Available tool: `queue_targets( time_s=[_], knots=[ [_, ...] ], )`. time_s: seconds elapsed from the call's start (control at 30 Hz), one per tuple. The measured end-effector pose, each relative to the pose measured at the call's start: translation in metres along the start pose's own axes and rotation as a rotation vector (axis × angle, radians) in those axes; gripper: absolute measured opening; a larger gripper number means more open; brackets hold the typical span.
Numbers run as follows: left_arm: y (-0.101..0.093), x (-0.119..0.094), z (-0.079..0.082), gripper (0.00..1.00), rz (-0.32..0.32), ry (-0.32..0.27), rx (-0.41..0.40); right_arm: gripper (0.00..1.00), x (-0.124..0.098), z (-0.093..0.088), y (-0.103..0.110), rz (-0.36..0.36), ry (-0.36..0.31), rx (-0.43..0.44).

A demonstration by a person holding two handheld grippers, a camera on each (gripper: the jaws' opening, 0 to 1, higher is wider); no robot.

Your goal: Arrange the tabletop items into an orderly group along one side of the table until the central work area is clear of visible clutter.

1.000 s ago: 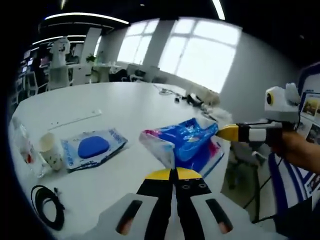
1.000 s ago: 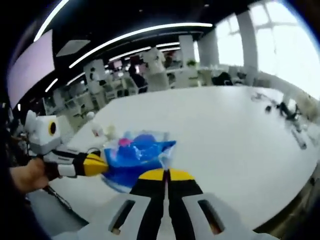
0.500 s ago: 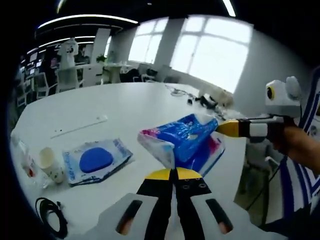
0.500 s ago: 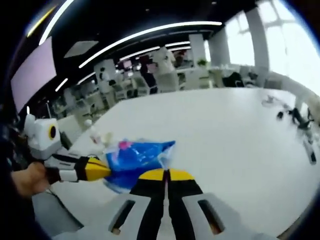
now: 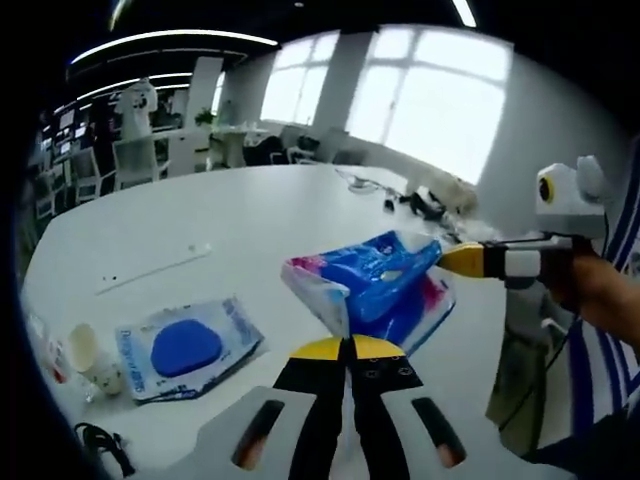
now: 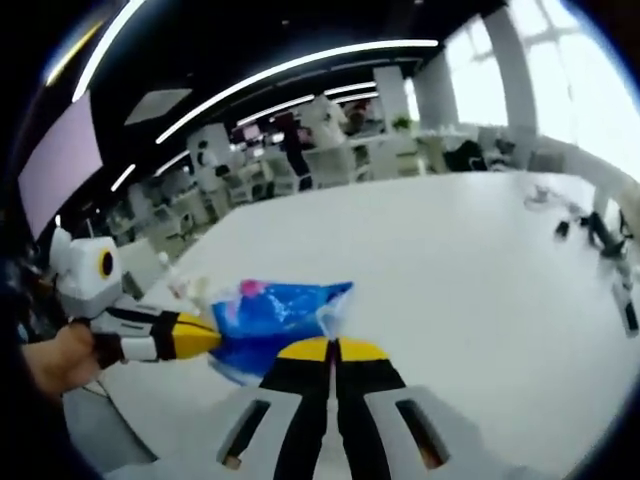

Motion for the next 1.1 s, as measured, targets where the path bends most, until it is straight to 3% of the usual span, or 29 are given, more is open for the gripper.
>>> queue_targets(
  time_s=[0.3, 0.73, 1.1],
  knots=[
    [0.007, 0.025, 0.007, 0.01, 0.072, -0.005, -0.051, 0.00, 0.023, 0.004, -0.024, 0.030, 0.008, 0.004],
    [0.022, 0.052, 0.017, 0.00, 0.115, -0.022, -0.137, 0.00, 0.050, 0.016, -0.047, 0.082, 0.020, 0.015],
    [0.035, 0.078, 0.010, 0.01, 0.151, 0.002, -0.142, 0.00, 0.082, 0.019, -0.059, 0.101, 0.047, 0.003]
  ],
)
Point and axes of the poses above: the point that each gripper's makers call its tool centre point, and the gripper's own axes: x roughly forward along the fingers, y roughly to its left, z roughly out of its top, the point moved 8 cm from there along -x, roughly backward along the fingers, and after that the axes turned 9 degrees about y, right-handed, at the moved point
